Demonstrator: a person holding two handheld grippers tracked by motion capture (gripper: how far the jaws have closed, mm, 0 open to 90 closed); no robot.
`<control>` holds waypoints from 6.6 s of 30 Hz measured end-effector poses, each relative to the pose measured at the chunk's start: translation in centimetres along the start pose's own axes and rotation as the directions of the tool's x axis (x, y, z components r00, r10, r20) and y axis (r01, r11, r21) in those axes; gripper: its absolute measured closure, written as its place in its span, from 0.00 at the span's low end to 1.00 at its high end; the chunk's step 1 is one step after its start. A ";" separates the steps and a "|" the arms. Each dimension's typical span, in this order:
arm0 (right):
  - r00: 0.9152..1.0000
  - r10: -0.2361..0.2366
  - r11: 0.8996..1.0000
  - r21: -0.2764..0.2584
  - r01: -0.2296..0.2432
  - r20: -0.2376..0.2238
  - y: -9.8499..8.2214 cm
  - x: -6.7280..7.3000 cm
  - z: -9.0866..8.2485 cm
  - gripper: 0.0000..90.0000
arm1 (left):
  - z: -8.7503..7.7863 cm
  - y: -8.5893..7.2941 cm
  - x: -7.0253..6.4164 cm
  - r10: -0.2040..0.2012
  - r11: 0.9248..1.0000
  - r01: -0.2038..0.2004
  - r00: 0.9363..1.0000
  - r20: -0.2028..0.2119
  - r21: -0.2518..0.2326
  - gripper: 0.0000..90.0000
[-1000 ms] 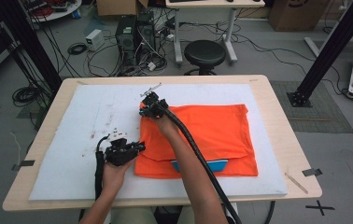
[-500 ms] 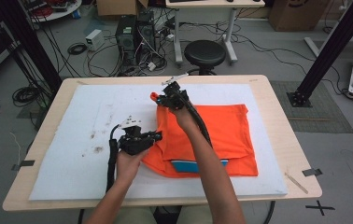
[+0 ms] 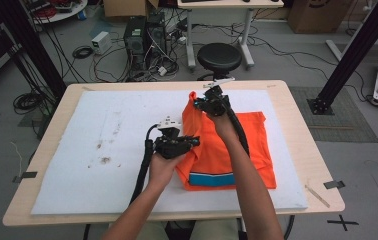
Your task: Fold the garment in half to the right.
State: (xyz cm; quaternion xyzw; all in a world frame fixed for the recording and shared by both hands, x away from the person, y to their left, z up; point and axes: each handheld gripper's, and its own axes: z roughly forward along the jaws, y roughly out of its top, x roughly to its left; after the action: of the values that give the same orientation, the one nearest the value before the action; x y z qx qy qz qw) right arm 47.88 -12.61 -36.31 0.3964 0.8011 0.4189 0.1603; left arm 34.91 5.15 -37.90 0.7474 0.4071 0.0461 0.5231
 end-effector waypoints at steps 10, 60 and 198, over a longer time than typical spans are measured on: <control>0.998 0.042 0.999 -0.017 -0.041 0.047 -2.3 -3.7 -3.3 0.94 | 4.1 1.1 -3.0 0.021 0.998 -0.024 0.999 0.050 0.049 0.92; 0.924 0.241 0.970 -0.036 -0.241 0.297 -11.4 -12.5 -9.1 0.66 | 10.0 -0.9 -4.5 0.149 0.989 -0.149 0.989 -0.007 -0.005 0.42; 0.957 0.074 0.995 0.046 -0.090 0.281 -22.5 0.6 -21.0 0.87 | -11.5 -7.8 14.4 0.099 0.972 -0.164 0.935 -0.340 -0.170 0.27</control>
State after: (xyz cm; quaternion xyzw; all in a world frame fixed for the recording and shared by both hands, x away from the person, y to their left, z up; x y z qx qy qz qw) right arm 23.89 -31.13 -41.67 0.4888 0.7653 0.3416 0.2423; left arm 34.41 24.16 -44.31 0.6997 0.4312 0.2451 0.5141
